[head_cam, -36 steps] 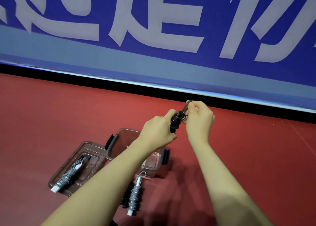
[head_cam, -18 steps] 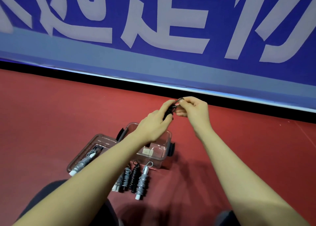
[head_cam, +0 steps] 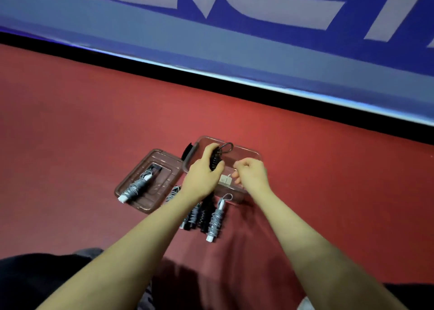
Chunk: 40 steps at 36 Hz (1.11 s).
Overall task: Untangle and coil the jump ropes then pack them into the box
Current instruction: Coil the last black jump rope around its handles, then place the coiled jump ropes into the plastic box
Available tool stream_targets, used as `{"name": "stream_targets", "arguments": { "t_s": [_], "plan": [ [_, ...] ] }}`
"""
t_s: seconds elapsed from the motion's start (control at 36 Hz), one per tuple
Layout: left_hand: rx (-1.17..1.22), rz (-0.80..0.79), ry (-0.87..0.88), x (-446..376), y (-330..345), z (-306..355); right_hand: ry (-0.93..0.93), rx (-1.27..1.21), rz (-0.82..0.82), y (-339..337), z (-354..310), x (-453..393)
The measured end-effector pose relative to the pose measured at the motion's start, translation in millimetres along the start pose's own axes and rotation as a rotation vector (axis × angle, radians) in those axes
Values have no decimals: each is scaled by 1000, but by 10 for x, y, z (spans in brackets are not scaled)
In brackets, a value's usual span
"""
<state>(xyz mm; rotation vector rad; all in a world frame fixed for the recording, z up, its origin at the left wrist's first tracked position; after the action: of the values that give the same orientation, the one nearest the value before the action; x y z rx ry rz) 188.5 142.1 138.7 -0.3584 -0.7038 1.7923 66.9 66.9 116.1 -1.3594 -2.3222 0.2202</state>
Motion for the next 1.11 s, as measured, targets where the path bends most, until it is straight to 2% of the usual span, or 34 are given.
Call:
{"name": "stream_targets", "arguments": {
  "t_s": [0.14,0.25,0.36,0.53,0.86,1.11],
  "plan": [
    [-26,-4,-146,-93,313,-692,177,143,-26,378,876,-234],
    [7,-4,-216,-165,484,-1121,351,263,-123,645,1455,-369],
    [-5,23,-266,-229,622,-1439,468,311,-259,924,1738,-490],
    [-55,30,-354,-249,763,-1679,547,295,-269,1192,2030,-599],
    [-67,1,-364,-193,672,-1668,453,277,-251,1231,1904,-475],
    [-117,48,-264,-139,320,-1210,237,249,-174,852,1205,-278]
  ]
}}
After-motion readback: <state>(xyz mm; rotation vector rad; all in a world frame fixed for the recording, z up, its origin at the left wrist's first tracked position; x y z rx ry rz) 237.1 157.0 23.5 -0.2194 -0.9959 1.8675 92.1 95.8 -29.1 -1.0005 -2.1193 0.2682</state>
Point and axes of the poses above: each hand's wrist, its own x-axis away from the middle knuckle, its own y-axis out of the palm, z = x × y, the point moved 6 cm from there along -x, towards the middle knuckle, and after that the axes turned 9 degrees about -z, right-handed, at the moved point
